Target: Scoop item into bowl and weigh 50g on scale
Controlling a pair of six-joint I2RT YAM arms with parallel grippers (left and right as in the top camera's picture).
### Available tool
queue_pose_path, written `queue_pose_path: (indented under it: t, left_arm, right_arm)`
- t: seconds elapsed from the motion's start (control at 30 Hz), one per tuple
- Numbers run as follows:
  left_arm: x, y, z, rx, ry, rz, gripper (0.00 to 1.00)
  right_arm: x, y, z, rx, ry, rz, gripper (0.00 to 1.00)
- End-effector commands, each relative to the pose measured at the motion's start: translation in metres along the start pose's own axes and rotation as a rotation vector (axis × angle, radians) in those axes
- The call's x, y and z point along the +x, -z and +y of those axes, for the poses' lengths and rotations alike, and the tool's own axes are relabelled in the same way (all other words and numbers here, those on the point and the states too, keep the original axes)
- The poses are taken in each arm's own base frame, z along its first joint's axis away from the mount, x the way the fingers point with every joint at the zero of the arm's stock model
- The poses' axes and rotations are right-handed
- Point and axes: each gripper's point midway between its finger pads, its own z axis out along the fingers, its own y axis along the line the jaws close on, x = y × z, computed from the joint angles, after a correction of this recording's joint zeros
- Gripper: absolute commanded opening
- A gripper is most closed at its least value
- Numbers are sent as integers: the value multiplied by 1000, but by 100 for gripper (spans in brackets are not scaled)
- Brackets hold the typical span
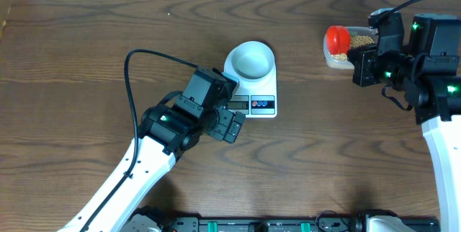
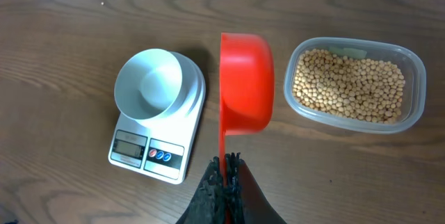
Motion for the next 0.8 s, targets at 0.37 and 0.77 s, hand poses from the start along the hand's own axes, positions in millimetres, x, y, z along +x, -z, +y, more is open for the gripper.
queue_pose_path:
  t: [0.37,0.77]
  left_arm:
    - [-2,2,2,-7,3,-8,98]
    - [-2,2,2,-7,3,-7,98]
  right_arm:
    - [7,1,-3,5,-5,26,1]
    - [-3,1,-2,4,11,-15,1]
